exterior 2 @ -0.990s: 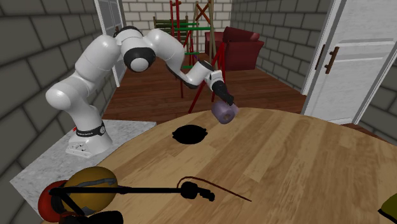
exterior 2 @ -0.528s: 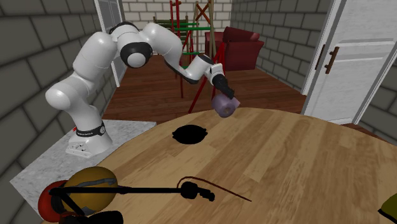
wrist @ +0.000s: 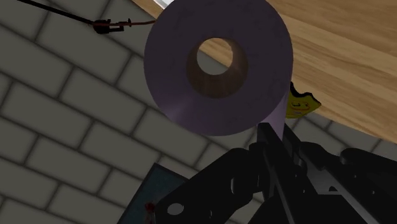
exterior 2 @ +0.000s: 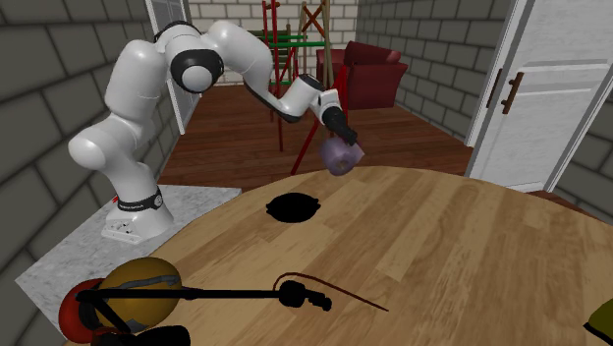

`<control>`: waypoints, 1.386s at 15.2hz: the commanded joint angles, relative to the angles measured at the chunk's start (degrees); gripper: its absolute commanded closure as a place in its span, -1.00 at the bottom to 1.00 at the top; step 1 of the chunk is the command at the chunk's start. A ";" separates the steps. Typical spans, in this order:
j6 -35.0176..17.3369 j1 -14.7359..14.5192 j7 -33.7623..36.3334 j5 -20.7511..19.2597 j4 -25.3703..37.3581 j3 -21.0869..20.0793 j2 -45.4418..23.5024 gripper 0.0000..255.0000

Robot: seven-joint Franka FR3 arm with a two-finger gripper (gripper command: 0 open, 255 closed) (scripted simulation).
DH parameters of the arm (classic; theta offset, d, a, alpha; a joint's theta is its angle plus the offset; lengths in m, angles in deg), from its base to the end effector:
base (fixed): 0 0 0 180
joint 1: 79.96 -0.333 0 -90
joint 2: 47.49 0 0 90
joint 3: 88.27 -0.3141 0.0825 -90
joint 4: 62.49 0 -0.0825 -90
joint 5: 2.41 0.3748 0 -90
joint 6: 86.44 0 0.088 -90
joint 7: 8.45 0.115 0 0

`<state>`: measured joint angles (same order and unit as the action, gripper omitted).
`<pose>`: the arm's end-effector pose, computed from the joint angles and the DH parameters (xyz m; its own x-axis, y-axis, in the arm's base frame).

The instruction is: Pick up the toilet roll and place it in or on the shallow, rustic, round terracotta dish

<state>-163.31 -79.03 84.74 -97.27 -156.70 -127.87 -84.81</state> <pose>0.6183 0.2218 0.3368 0.5669 0.0777 0.8201 -0.7188 -0.4395 0.5386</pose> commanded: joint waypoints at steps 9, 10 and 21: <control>-9.57 12.65 7.12 10.93 -28.96 -5.71 24.54 1.00; -11.24 13.68 7.36 12.12 -31.54 -6.04 27.40 1.00; -13.61 14.71 13.01 12.36 -38.82 -5.91 29.19 1.00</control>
<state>-177.29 -64.18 97.06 -84.54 -195.46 -133.83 -54.86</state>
